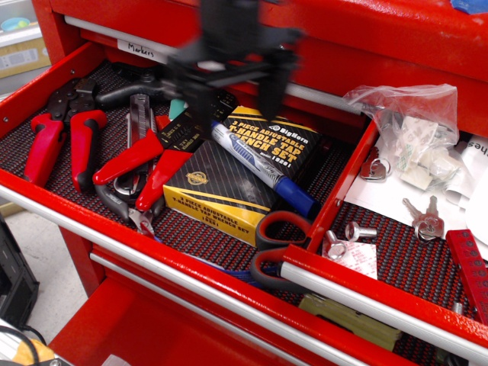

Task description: Pick up blue pen and put into drawer

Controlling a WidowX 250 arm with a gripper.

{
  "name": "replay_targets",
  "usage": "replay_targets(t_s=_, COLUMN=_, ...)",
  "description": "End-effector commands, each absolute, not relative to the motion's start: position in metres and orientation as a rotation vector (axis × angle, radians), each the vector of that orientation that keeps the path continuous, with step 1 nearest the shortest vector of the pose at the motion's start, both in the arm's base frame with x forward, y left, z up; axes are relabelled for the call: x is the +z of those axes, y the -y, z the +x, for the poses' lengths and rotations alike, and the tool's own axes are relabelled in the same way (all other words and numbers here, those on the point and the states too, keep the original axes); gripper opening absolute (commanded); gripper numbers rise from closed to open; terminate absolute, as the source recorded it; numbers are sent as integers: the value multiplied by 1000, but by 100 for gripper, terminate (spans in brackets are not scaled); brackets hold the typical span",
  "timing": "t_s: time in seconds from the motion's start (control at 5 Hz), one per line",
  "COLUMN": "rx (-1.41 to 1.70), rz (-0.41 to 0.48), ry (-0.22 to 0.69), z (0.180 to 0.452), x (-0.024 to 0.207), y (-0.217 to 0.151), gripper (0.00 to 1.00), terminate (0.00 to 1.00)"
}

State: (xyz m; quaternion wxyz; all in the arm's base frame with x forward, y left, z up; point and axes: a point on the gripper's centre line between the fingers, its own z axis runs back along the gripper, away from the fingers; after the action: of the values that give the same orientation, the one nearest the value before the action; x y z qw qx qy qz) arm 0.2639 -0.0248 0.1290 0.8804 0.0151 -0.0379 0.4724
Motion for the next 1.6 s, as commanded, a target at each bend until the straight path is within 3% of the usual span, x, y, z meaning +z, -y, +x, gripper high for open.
replay_targets(t_s=0.0, rx=981, rz=13, ry=198, z=291, x=116, y=42, gripper=100, terminate=0)
replay_targets(t_s=0.8, rx=983, rz=12, ry=180, z=291, x=67, y=25, gripper=100, terminate=0)
replay_targets(t_s=1.0, rx=982, rz=8, ry=150, z=291, x=61, y=21, gripper=0, terminate=0)
replay_targets(t_s=1.2, rx=949, rz=21, ry=129, z=288, x=71, y=14, gripper=0, terminate=0)
replay_targets(t_s=1.4, rx=890, rz=84, ry=115, z=282, x=98, y=10, gripper=0, terminate=0)
